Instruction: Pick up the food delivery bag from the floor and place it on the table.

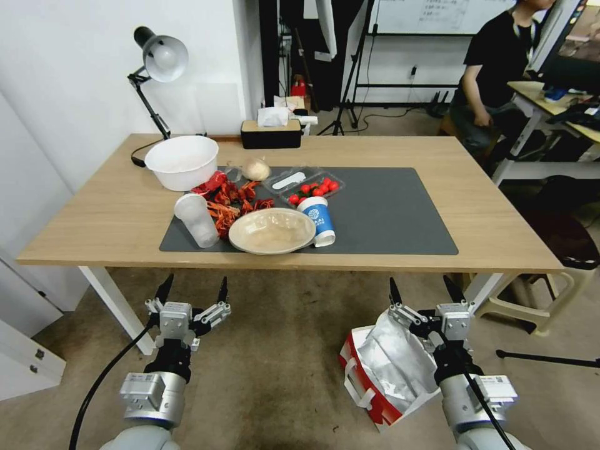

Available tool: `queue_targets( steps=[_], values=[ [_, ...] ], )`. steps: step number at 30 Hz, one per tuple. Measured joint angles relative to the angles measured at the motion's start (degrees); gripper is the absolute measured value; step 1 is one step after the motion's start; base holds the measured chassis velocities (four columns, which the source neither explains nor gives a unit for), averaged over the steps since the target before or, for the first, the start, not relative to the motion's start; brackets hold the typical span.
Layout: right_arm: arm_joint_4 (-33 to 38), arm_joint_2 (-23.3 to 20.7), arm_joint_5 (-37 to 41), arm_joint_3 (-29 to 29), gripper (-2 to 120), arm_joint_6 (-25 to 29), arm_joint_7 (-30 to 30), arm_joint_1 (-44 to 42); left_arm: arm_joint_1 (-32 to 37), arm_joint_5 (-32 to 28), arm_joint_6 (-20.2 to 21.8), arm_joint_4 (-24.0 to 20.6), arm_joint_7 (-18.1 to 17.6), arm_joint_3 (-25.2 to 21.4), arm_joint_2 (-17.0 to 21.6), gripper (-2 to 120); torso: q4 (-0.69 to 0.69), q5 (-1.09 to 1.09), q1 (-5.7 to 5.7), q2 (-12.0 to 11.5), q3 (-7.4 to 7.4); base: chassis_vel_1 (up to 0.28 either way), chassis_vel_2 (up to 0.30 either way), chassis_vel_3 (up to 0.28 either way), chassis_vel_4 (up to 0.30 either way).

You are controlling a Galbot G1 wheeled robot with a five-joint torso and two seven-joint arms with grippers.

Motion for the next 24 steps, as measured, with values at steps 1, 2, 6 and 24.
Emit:
queue_targets(
  steps=[1,2,6,24],
  values=[
    [0.00,0.00,0.00,0.00,100,0.00,0.00,0.00,0.00,0.00,0.00,0.00,0.00,0.00,0.00,100,0.00,0.00,0.00,0.00,0.00,0.000,0.000,0.000,0.000],
    [0.00,0.00,0.00,0.00,100,0.00,0.00,0.00,0.00,0.00,0.00,0.00,0.00,0.00,0.00,100,0.00,0.00,0.00,0.00,0.00,0.000,0.000,0.000,0.000],
    [0.00,0.00,-0.01,0.00,100,0.00,0.00,0.00,0.00,0.00,0.00,0.00,0.00,0.00,0.00,100,0.00,0.00,0.00,0.00,0.00,0.000,0.000,0.000,0.000],
    [0.09,-0.03,0.00,-0.03,100,-0.29,-0.01,0.00,0.12,-0.19,0.28,-0.26,-0.41,0.18,-0.02,100,0.00,0.00,0.00,0.00,0.00,0.000,0.000,0.000,0.000]
  ],
)
